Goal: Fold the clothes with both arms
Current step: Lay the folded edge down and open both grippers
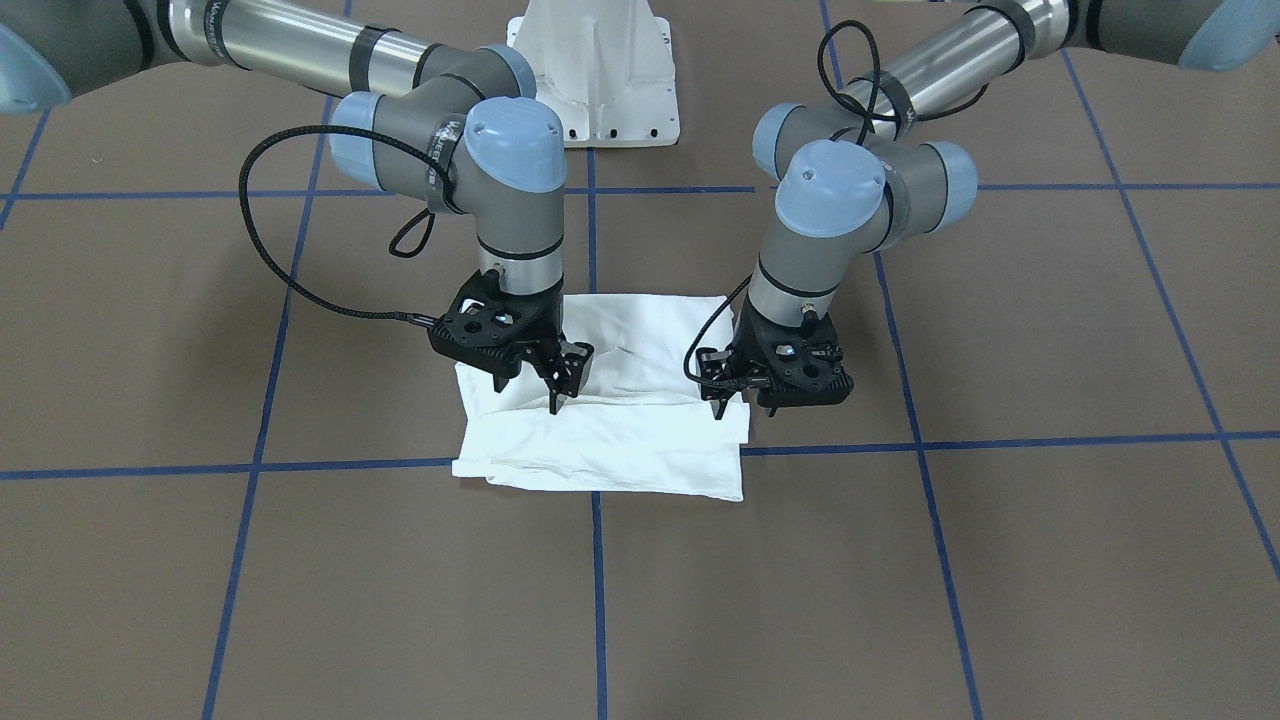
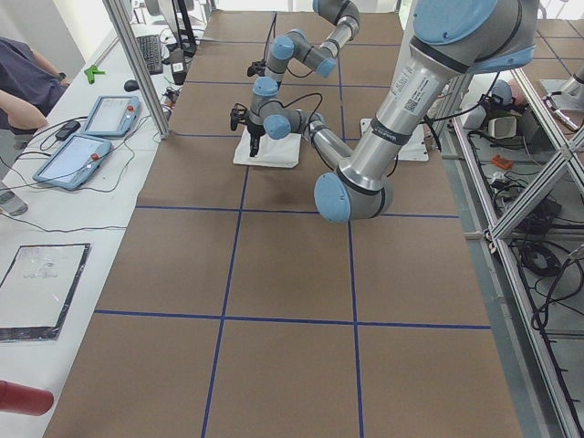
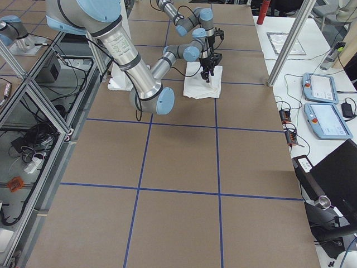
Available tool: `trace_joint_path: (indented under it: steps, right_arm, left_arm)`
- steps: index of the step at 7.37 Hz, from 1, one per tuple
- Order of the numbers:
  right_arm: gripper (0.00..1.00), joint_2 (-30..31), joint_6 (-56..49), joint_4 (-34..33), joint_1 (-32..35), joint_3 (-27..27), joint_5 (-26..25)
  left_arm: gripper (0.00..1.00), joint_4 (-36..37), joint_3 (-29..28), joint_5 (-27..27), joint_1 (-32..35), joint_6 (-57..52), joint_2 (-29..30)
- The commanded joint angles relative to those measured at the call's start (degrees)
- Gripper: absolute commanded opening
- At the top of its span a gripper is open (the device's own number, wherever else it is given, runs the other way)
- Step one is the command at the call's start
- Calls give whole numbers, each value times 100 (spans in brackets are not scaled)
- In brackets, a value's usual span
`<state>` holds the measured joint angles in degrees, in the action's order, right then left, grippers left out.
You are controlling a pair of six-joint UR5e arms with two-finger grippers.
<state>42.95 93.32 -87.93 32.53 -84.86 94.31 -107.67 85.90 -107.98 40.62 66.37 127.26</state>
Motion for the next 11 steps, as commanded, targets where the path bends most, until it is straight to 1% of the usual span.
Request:
trace_joint_path:
  steps: [1,2,3,4,5,6,7,9,10,11]
  right_arm:
    - [100,-50,-59,-4,-412,-4,-18]
    - [100,-59,-364,-4,-667,39,-279]
    - [100,-59,-1080,-4,-739,118,-482]
    - [100,-85,-1401,4,-731,363,-588]
    - [100,-285,-1543,100,-722,748,-981]
    - [100,-470,-1588,406,-670,1265,-1124]
    - [100,-533,-1762,791,-495,1618,-1134]
    - [100,-787,-2149,997,-91,2356,-1423]
    - [100,-910,-2429,1093,128,2595,-1442]
    - [100,-981,-2650,1155,348,2624,-1381]
  left_arm:
    - [100,9,277,-468,278,-1009,-383]
    - [100,9,278,-487,332,-1064,-395]
    - [100,9,287,-487,324,-1065,-395]
    - [100,9,296,-487,332,-1065,-404]
    - [100,9,305,-487,332,-1065,-404]
    - [100,18,331,-487,332,-1065,-412]
    - [100,18,340,-487,332,-1056,-412]
    - [100,35,523,-496,332,-1056,-526]
    - [100,53,568,-496,332,-1056,-553]
    - [100,53,568,-496,332,-1039,-562]
